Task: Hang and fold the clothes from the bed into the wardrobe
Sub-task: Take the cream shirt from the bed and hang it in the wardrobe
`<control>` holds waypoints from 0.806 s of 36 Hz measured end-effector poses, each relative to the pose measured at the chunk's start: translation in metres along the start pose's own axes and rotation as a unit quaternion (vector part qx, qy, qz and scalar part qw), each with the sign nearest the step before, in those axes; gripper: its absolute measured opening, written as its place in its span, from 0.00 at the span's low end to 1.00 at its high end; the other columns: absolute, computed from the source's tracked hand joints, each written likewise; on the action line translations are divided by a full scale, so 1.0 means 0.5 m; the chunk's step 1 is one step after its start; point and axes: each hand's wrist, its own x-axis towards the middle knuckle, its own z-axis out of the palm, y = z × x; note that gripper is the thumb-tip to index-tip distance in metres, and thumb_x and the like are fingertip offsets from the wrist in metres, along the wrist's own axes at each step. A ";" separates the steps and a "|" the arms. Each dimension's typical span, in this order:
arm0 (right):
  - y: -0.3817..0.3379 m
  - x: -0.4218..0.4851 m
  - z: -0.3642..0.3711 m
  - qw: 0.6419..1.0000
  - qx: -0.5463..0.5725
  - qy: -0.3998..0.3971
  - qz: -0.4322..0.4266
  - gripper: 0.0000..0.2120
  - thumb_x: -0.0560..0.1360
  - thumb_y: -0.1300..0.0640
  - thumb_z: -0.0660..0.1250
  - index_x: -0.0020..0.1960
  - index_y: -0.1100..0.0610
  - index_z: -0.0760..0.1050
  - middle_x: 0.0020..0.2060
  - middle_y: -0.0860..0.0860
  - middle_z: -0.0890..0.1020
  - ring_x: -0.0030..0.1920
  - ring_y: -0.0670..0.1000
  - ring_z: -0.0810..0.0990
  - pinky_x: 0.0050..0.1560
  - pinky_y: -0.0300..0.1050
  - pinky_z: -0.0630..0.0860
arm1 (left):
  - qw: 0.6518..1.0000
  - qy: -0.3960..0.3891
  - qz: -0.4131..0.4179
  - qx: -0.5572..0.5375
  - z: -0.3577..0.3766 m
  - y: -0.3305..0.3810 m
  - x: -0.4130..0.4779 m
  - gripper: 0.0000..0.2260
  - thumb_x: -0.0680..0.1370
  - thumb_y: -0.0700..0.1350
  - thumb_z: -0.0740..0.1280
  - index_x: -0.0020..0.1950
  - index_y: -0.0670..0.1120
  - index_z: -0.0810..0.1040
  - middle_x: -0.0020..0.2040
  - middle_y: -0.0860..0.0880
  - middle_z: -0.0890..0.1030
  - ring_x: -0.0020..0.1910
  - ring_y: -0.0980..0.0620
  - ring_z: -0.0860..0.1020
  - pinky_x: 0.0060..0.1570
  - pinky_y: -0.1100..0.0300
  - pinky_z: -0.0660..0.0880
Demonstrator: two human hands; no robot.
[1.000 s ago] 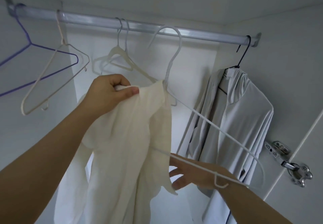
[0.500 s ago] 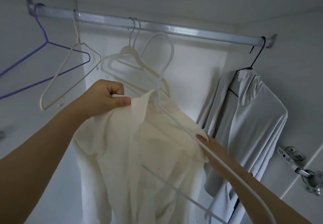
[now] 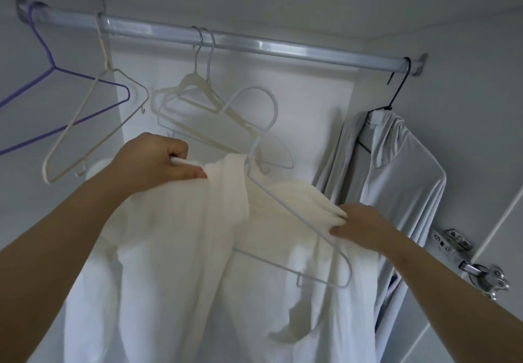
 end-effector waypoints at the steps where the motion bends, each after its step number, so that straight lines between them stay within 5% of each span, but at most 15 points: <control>1: 0.011 0.001 0.002 0.997 0.076 0.017 0.025 0.05 0.74 0.57 0.68 0.47 0.56 0.74 0.41 0.50 0.76 0.43 0.51 0.76 0.40 0.41 0.68 | 1.000 0.008 0.003 0.025 -0.003 -0.002 -0.001 0.26 0.63 0.60 0.76 0.24 0.50 0.61 0.18 0.52 0.62 0.21 0.55 0.63 0.27 0.60 0.56; 5: 0.030 -0.006 0.005 0.881 0.460 -0.007 0.111 0.11 0.75 0.66 0.66 0.57 0.62 0.76 0.50 0.60 0.81 0.50 0.59 0.80 0.51 0.51 0.76 | 0.992 0.024 0.033 0.120 -0.007 -0.004 -0.003 0.25 0.62 0.65 0.65 0.25 0.48 0.57 0.20 0.52 0.59 0.23 0.56 0.61 0.26 0.62 0.55; 7: 0.025 -0.003 0.006 0.874 0.471 -0.007 0.118 0.11 0.76 0.65 0.65 0.57 0.61 0.75 0.49 0.58 0.81 0.48 0.57 0.79 0.49 0.50 0.76 | 0.987 0.006 0.031 0.156 -0.004 0.000 0.000 0.29 0.68 0.65 0.69 0.27 0.47 0.58 0.21 0.51 0.61 0.24 0.56 0.63 0.26 0.61 0.56; 13: -0.012 0.009 -0.018 0.945 0.299 0.064 0.113 0.06 0.77 0.56 0.61 0.52 0.56 0.74 0.48 0.56 0.79 0.49 0.57 0.78 0.53 0.50 0.74 | 0.955 -0.084 0.019 0.285 0.013 0.037 0.005 0.23 0.77 0.63 0.55 0.31 0.47 0.61 0.29 0.52 0.67 0.31 0.54 0.67 0.29 0.62 0.58; 18: -0.064 -0.014 -0.067 0.851 0.514 0.030 0.100 0.05 0.78 0.65 0.59 0.47 0.59 0.73 0.36 0.54 0.78 0.32 0.51 0.78 0.27 0.36 0.75 | 0.949 -0.124 -0.045 0.288 0.037 0.055 -0.008 0.22 0.79 0.62 0.51 0.32 0.49 0.63 0.33 0.53 0.68 0.37 0.52 0.71 0.36 0.60 0.65; 20: -0.090 -0.029 -0.079 0.814 0.573 0.039 0.087 0.05 0.77 0.67 0.60 0.46 0.61 0.73 0.36 0.56 0.78 0.31 0.52 0.78 0.26 0.37 0.75 | 0.958 -0.091 -0.059 0.266 0.045 0.058 -0.016 0.22 0.79 0.61 0.52 0.32 0.48 0.62 0.33 0.53 0.68 0.37 0.51 0.72 0.34 0.60 0.64; 22: -0.110 -0.043 -0.081 0.821 0.568 0.019 0.045 0.05 0.75 0.66 0.62 0.50 0.61 0.74 0.38 0.56 0.79 0.34 0.53 0.79 0.32 0.42 0.77 | 0.974 -0.048 -0.071 0.209 0.049 0.060 -0.021 0.22 0.79 0.61 0.54 0.32 0.47 0.63 0.32 0.52 0.69 0.35 0.51 0.71 0.31 0.60 0.62; 26: -0.124 -0.075 -0.079 0.872 0.468 -0.145 -0.020 0.07 0.74 0.58 0.67 0.52 0.56 0.77 0.41 0.51 0.83 0.38 0.53 0.82 0.35 0.46 0.80 | 0.993 -0.011 -0.111 0.048 0.045 0.058 -0.027 0.22 0.76 0.60 0.62 0.30 0.46 0.64 0.29 0.50 0.71 0.31 0.55 0.69 0.30 0.59 0.61; 29: -0.121 -0.075 -0.075 0.914 0.393 -0.101 -0.004 0.07 0.75 0.53 0.66 0.45 0.57 0.77 0.37 0.50 0.82 0.36 0.49 0.80 0.42 0.46 0.79 | 0.992 0.001 -0.125 -0.020 0.042 0.056 -0.036 0.19 0.74 0.58 0.66 0.29 0.48 0.69 0.28 0.51 0.72 0.31 0.56 0.70 0.31 0.59 0.62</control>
